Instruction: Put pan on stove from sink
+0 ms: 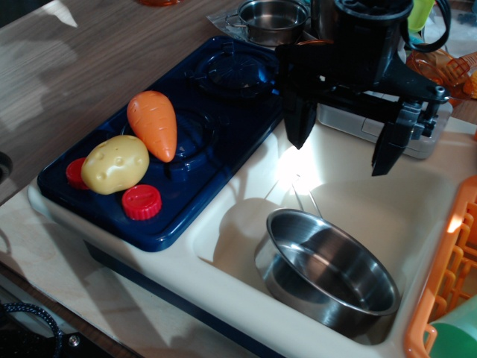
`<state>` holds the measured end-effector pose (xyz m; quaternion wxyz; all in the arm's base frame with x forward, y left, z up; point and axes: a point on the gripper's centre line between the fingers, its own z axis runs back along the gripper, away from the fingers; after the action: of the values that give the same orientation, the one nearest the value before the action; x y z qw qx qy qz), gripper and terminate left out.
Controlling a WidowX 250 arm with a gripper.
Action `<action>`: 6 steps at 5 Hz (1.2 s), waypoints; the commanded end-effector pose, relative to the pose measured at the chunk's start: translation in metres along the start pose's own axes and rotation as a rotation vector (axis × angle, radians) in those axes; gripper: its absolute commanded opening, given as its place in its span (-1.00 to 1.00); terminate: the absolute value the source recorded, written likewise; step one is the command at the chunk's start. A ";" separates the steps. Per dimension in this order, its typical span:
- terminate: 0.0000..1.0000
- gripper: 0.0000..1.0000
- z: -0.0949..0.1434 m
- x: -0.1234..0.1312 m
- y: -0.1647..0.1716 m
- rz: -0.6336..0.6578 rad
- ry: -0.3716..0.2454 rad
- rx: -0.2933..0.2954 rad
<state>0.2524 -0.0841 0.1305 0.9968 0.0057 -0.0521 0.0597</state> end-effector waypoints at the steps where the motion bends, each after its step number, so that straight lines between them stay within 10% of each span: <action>1: -1.00 1.00 0.000 0.000 0.000 0.000 0.000 0.000; 6: -1.00 1.00 0.011 -0.061 0.014 0.295 -0.022 0.103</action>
<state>0.1794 -0.0757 0.1190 0.9752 0.0554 -0.0493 0.2085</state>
